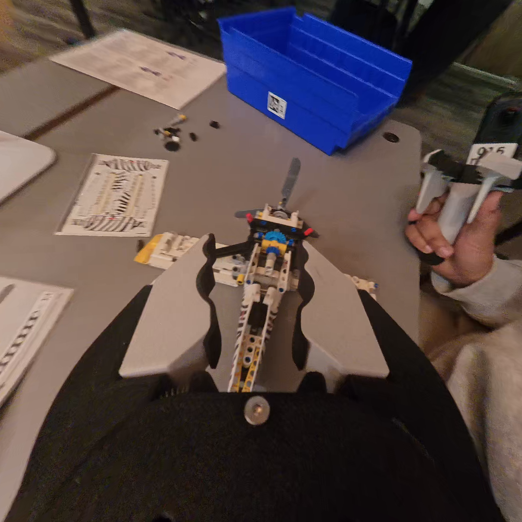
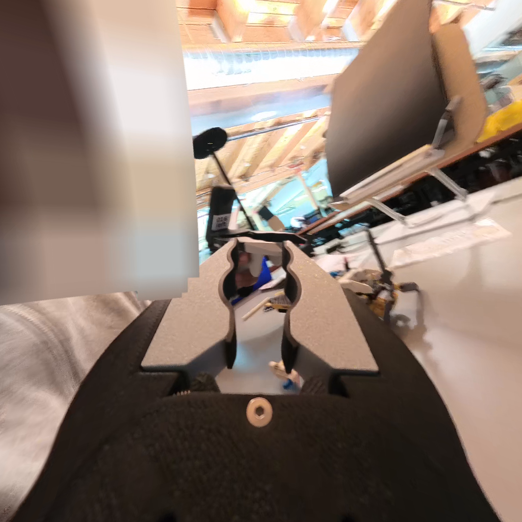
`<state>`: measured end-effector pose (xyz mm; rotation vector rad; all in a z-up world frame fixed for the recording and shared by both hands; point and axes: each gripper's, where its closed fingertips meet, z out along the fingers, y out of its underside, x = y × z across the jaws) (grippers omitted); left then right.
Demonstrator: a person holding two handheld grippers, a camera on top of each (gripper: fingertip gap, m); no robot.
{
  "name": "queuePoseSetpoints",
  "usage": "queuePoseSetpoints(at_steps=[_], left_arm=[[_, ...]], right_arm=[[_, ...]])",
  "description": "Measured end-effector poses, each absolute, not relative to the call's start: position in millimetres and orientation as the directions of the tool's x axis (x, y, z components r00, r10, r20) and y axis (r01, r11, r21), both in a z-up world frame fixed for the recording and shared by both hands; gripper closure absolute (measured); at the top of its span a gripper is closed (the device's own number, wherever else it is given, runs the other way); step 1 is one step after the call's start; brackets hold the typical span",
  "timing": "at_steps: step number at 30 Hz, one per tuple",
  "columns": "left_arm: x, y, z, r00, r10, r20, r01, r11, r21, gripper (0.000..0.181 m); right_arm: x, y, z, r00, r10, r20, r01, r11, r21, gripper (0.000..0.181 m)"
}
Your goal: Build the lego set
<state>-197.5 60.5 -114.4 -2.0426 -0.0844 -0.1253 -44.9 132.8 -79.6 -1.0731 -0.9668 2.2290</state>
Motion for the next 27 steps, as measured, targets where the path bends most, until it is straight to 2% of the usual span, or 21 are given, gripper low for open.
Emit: queuePoseSetpoints(at_steps=[2,4,5,9,12,15,18,23,27], left_arm=[[-200.9,55.8,-99.7,0.989,0.009,0.146,0.138,-0.388,-0.911,0.126],[-199.9,56.0,-70.4,0.967,-0.045,0.251,0.228,-0.29,-0.93,0.124],[-202.1,56.2,-54.9,0.953,-0.072,0.294,0.269,-0.239,-0.933,0.123],[-236.6,47.8,-27.4,0.936,-0.036,0.349,0.343,-0.118,-0.932,0.12],[-266.4,30.8,-20.8,0.912,0.025,0.409,0.409,-0.011,-0.912,0.12],[-289.1,12.2,-29.1,0.887,0.074,0.456,0.457,0.007,-0.889,0.119],[-292.8,7.2,-37.5,0.848,0.056,0.528,0.525,0.054,-0.849,0.12],[-231.9,38.4,-60.0,0.733,-0.175,0.658,0.65,-0.109,-0.752,0.121],[-189.2,44.2,-89.5,0.731,-0.236,0.64,0.557,-0.336,-0.76,0.121]], right_arm=[[-32.3,125.7,-65.9,-0.626,0.686,-0.371,-0.203,-0.603,-0.772,0.161],[-26.2,123.7,-55.1,-0.566,0.782,-0.26,-0.336,-0.506,-0.794,0.181],[-28.8,121.3,-52.1,-0.524,0.822,-0.222,-0.356,-0.448,-0.82,0.181],[-61.9,108.9,-59.6,-0.367,0.923,-0.114,-0.226,-0.207,-0.952,0.181],[-77.9,133.7,-67.6,-0.057,0.998,0.001,-0.159,-0.008,-0.987,0.181],[-77.5,164.3,-75.2,0.228,0.97,0.087,-0.133,0.12,-0.984,0.181],[-87.1,164.4,-95.4,0.249,0.962,0.108,-0.037,0.121,-0.992,0.181],[-93.1,188.2,-119.8,0.35,0.928,0.129,0.107,0.097,-0.99,0.181],[-77.1,230.2,-138.0,0.516,0.839,0.175,0.217,0.07,-0.974,0.181]])
